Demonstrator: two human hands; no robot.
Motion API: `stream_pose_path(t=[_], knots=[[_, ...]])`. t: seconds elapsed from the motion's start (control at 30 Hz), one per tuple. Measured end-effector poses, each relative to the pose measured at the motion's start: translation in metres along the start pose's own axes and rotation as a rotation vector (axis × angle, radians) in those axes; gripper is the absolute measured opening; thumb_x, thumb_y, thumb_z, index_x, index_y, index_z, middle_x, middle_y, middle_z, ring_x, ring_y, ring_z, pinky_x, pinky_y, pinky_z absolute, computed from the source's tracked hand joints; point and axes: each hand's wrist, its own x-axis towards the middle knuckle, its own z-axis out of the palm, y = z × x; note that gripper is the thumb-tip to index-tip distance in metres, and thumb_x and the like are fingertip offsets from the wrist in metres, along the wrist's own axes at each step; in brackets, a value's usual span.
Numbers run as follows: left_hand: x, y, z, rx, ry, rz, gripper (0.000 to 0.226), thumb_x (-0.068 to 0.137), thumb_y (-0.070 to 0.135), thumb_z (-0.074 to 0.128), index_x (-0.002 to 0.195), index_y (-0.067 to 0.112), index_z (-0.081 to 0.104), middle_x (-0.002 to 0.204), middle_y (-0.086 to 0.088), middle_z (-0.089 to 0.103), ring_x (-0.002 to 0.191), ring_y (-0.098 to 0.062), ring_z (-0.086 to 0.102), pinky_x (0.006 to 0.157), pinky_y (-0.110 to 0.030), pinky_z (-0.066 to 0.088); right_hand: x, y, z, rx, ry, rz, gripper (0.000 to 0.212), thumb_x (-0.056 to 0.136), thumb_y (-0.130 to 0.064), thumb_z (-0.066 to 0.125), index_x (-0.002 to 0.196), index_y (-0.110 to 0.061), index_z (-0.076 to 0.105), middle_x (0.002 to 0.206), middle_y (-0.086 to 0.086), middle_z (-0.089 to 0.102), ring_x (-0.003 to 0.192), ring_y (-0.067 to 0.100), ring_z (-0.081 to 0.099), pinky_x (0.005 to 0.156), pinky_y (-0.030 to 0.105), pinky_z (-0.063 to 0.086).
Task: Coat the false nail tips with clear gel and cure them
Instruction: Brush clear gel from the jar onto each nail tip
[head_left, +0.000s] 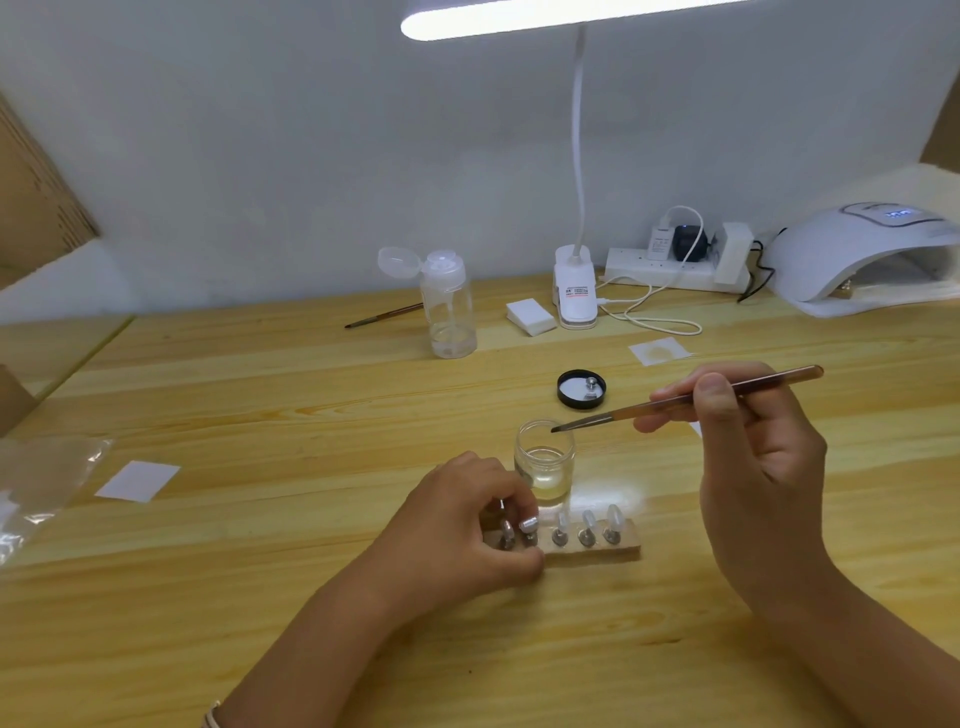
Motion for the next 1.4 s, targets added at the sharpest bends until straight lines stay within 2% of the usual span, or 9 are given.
stream_pose_path(t=[0.13,0.23,0.43,0.63,0.77,0.87,1.07,1.23,1.4], knots=[[-0.001,0.007,0.006,0.058,0.045,0.032,0.024,0.066,0.048,0.069,0.085,0.034,0.063,0.086,0.016,0.054,0.095,-0.007,0.048,0.076,-0.025,0.045,-0.001,-0.001,0.001,-0.028,0.001,-0.015,0.024,0.099,-0.038,0.047,0.093,-0.018,0.06,0.083,-0.006,0.073,0.08,0.018,0.072,0.089,0.04,0.05],[0.0,0.012,0.011,0.073,0.119,0.075,0.022,0.07,0.04,0.074,0.091,0.034,0.067,0.09,0.016,0.053,0.096,-0.008,0.047,0.079,-0.023,0.043,-0.001,0.0,0.002,-0.047,-0.007,-0.024,0.021,0.099,-0.04,0.047,0.094,-0.023,0.059,0.085,-0.007,0.073,0.082,0.019,0.073,0.088,0.043,0.051],[0.002,0.013,0.014,-0.006,0.171,0.083,0.013,0.074,0.028,0.08,0.084,0.03,0.074,0.086,0.015,0.053,0.094,-0.009,0.048,0.077,-0.02,0.04,-0.002,0.005,0.007,-0.141,-0.116,-0.073,0.018,0.1,-0.043,0.049,0.097,-0.027,0.059,0.084,-0.01,0.072,0.087,0.011,0.072,0.079,0.014,0.047],[0.003,0.012,0.016,0.037,0.239,0.117,0.011,0.075,0.022,0.081,0.076,0.029,0.072,0.081,0.015,0.052,0.089,-0.009,0.046,0.075,-0.021,0.038,0.0,0.009,0.012,-0.322,-0.143,-0.179,0.008,0.098,-0.043,0.051,0.094,-0.039,0.056,0.085,-0.018,0.069,0.09,-0.001,0.063,0.084,0.043,0.046],[0.003,0.01,0.015,0.103,0.267,0.168,0.009,0.075,0.024,0.08,0.076,0.028,0.072,0.081,0.012,0.051,0.084,-0.01,0.045,0.075,-0.02,0.035,-0.002,0.012,0.015,-0.375,-0.159,-0.234,0.009,0.098,-0.039,0.052,0.095,-0.033,0.058,0.08,-0.014,0.068,0.091,-0.006,0.056,0.085,0.03,0.039],[0.002,0.01,0.015,0.172,0.313,0.239,0.01,0.072,0.024,0.08,0.075,0.028,0.071,0.08,0.011,0.051,0.081,-0.012,0.047,0.076,-0.025,0.037,-0.002,0.014,0.017,-0.431,-0.203,-0.245,0.014,0.097,-0.039,0.051,0.095,-0.028,0.06,0.075,-0.014,0.067,0.087,0.003,0.06,0.087,0.024,0.036],[0.002,0.006,0.002,-0.219,0.386,0.083,0.017,0.067,0.018,0.085,0.073,0.029,0.074,0.08,0.014,0.057,0.084,-0.011,0.055,0.074,-0.013,0.038,0.0,0.018,0.019,-0.49,-0.234,-0.229,0.017,0.097,-0.04,0.049,0.095,-0.027,0.06,0.078,-0.01,0.067,0.083,0.012,0.061,0.088,0.018,0.032],[0.004,0.0,-0.006,-0.464,0.525,-0.051,0.014,0.074,0.009,0.083,0.073,0.021,0.075,0.083,0.009,0.076,0.081,-0.009,0.071,0.068,-0.024,0.054,-0.002,0.02,0.019,-0.503,-0.267,-0.221,0.018,0.098,-0.04,0.047,0.096,-0.026,0.059,0.08,-0.009,0.067,0.083,0.018,0.062,0.089,0.028,0.036],[0.008,-0.004,-0.004,-0.562,0.553,-0.17,0.013,0.074,0.007,0.082,0.073,0.018,0.076,0.078,0.002,0.076,0.073,-0.01,0.072,0.068,-0.019,0.056,-0.001,0.022,0.019,-0.516,-0.27,-0.232,0.02,0.098,-0.039,0.047,0.097,-0.024,0.061,0.08,-0.01,0.067,0.082,0.016,0.062,0.084,0.033,0.038]])
